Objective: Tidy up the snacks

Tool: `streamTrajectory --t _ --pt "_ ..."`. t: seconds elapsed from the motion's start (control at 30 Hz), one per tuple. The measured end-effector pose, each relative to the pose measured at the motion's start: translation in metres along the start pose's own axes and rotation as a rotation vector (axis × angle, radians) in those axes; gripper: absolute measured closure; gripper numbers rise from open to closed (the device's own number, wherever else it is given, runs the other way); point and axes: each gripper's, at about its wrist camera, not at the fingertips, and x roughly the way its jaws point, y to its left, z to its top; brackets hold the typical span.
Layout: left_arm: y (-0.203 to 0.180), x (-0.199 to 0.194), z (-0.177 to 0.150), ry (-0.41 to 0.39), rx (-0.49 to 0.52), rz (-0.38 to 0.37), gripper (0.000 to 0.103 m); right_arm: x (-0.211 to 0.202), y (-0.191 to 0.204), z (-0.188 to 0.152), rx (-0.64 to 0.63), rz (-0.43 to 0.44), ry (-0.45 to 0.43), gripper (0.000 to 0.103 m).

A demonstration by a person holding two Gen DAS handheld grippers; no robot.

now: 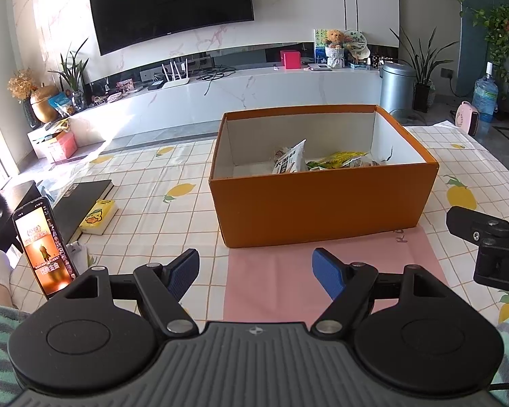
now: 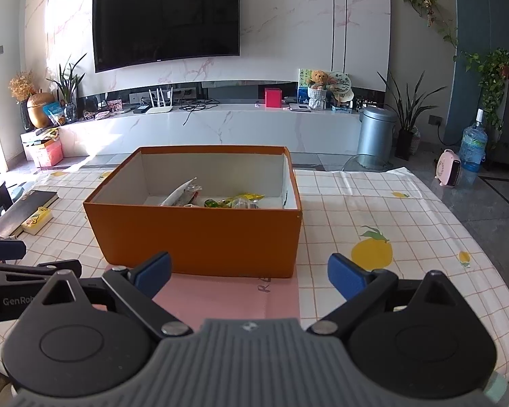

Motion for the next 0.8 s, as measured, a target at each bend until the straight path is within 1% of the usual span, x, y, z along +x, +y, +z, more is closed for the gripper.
streamTrajectory --t 0.8 --pt "0.0022 -0.0041 0.001 -0.002 -0.006 0.005 0.014 -0.0023 0.0 -0.0022 -0.001 0.006 -0.009 0.008"
